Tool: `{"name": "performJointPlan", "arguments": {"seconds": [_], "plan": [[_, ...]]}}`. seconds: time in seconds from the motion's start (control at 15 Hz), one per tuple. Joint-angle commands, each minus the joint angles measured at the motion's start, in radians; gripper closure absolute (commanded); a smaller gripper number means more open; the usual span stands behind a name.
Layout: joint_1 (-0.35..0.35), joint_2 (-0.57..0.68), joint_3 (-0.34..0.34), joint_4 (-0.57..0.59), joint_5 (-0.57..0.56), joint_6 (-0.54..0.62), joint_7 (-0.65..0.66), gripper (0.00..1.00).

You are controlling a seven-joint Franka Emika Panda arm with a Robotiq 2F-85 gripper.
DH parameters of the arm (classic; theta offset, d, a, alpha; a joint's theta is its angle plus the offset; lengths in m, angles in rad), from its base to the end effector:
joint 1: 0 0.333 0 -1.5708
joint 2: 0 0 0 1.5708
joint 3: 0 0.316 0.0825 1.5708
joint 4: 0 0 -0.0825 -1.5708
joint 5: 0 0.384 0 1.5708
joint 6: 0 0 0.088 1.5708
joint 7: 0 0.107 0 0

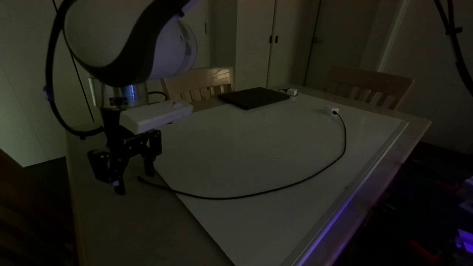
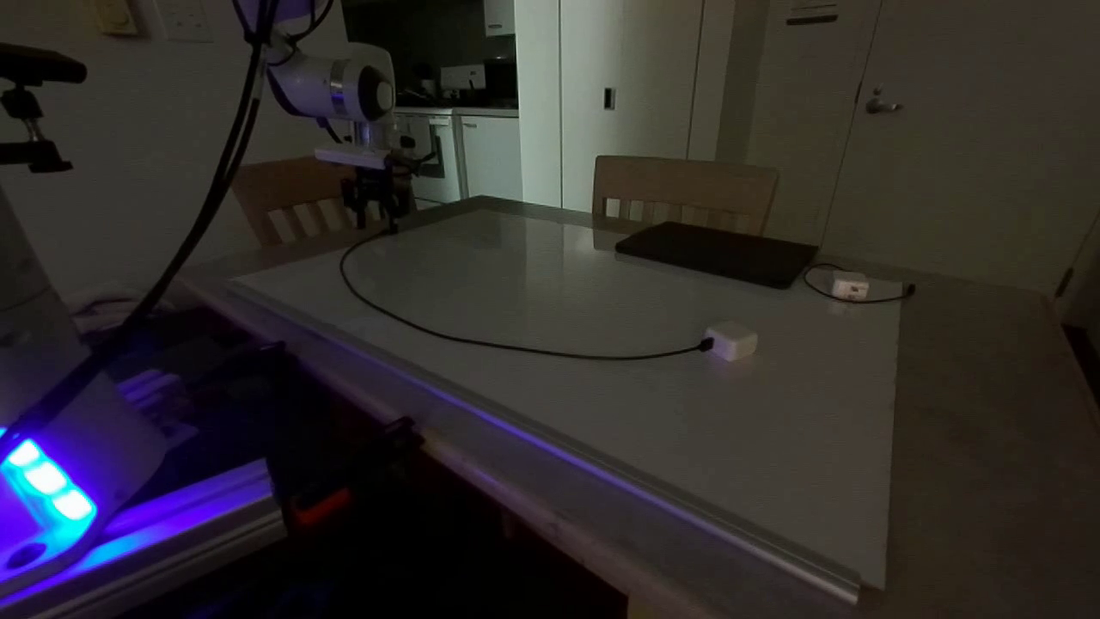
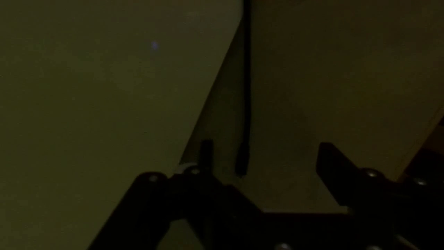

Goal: Take the charger and position it in the center of the table

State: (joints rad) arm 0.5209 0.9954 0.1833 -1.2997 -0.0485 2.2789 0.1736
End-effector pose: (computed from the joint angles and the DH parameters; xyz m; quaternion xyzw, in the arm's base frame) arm 0.5852 0.4539 0.1425 -0.9697 -0.2374 0.0254 0.0527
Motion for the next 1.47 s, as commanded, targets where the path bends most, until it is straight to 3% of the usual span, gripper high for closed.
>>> {"name": "performJointPlan", "arguments": {"seconds": [0.0,0.33,0.47,0.93,1.4], "plan": [[-0.005,-0.004,0.005,-0.031,0.004,0.027,-0.004,0.55],[-0.005,-0.015,0.0,-0.046,0.002,0.036,0.003,0.92],[-0.004,-0.02,-0.002,-0.048,0.002,0.031,0.009,1.0],[0.036,-0.057,-0.022,-0.04,-0.018,-0.036,0.065,0.98],[0.1,-0.162,-0.11,-0.106,-0.062,-0.054,0.329,0.98]]}}
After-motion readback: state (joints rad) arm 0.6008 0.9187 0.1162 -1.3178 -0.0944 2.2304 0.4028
